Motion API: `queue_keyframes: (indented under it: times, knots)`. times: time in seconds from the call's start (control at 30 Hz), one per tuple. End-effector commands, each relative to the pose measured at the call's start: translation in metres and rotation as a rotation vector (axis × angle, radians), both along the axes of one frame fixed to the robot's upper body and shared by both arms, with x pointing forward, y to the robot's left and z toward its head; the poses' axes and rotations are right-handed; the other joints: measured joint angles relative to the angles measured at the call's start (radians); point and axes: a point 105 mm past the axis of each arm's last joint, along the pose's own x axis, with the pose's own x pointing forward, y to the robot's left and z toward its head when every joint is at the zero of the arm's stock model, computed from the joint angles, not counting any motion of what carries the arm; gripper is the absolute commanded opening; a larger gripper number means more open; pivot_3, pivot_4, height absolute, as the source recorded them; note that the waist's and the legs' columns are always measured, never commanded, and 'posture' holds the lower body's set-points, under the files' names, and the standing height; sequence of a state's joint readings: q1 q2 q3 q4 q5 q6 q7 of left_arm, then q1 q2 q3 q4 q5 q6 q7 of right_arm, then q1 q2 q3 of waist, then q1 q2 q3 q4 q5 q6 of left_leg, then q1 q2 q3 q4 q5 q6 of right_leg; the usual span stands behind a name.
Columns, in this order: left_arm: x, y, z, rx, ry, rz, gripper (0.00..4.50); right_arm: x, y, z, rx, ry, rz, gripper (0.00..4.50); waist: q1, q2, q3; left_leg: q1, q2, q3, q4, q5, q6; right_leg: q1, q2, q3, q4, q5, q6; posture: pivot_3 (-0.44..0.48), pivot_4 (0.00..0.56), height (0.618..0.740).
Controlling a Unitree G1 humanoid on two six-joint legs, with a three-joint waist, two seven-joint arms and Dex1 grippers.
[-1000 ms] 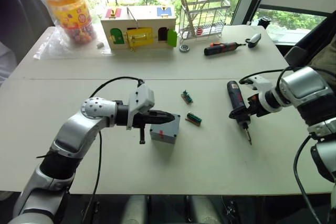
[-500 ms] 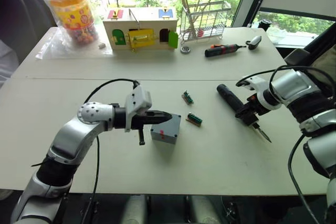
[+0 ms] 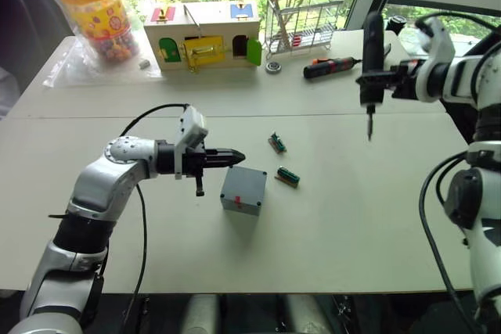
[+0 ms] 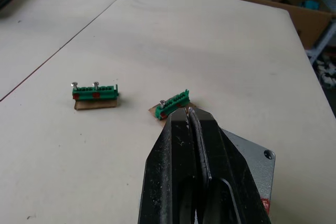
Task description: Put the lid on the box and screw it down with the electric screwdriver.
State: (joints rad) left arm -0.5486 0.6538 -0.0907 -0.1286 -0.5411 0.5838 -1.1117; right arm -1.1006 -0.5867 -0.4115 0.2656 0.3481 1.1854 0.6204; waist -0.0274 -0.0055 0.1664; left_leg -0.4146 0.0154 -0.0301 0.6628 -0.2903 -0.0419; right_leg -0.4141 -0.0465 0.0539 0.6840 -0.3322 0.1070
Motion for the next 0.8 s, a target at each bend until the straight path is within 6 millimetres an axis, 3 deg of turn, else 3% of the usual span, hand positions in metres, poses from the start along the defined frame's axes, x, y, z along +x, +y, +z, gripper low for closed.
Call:
queue_keyframes:
  times: [0.03,0.13,0.27,0.43,0.57,0.8]
  knots:
    - [-0.004,0.008,0.002,0.067,-0.019,-0.018,0.0,-0.038,-0.004,0.059,0.15,-0.431,-0.123,1.81,-0.002,0.001,0.0,-0.001,0.0,0.0,0.001,0.0,0.0,-0.001,0.0,0.0,0.002,0.0,0.0,0.0,0.15,0.736]
    - [-0.004,0.01,0.003,0.09,-0.013,-0.029,0.0,-0.06,0.028,0.056,0.221,-0.571,-0.053,1.81,0.01,0.001,0.0,-0.001,-0.001,-0.001,0.002,0.003,-0.004,0.0,-0.003,-0.001,0.003,0.0,0.0,0.0,0.15,0.736]
    - [-0.01,0.007,-0.004,0.13,0.009,-0.061,0.0,-0.094,0.087,0.021,0.229,-0.611,0.199,1.81,0.007,0.001,0.0,0.0,-0.004,-0.002,0.004,0.002,-0.004,0.004,-0.005,-0.001,0.002,0.001,0.001,0.0,0.15,0.736]
    - [-0.008,0.0,-0.013,0.148,0.01,-0.058,0.0,-0.111,0.124,-0.014,0.237,-0.547,0.344,1.81,0.0,0.001,0.0,0.002,-0.003,-0.002,0.004,0.002,-0.003,0.004,-0.004,-0.001,0.002,0.001,0.001,0.0,0.15,0.736]
    - [-0.007,-0.006,-0.028,0.193,0.004,-0.061,0.0,-0.11,0.133,-0.037,0.215,-0.508,0.357,1.81,-0.005,0.001,0.0,0.003,-0.004,-0.002,0.004,0.002,-0.003,0.005,-0.004,-0.001,0.002,0.001,0.001,0.0,0.15,0.736]
    - [-0.007,-0.008,-0.039,0.206,0.014,-0.066,0.0,-0.102,0.126,-0.063,0.161,-0.474,0.307,1.81,-0.016,0.001,0.0,0.004,-0.004,-0.003,0.004,0.002,-0.003,0.005,-0.003,-0.001,0.002,0.001,0.001,0.0,0.15,0.736]
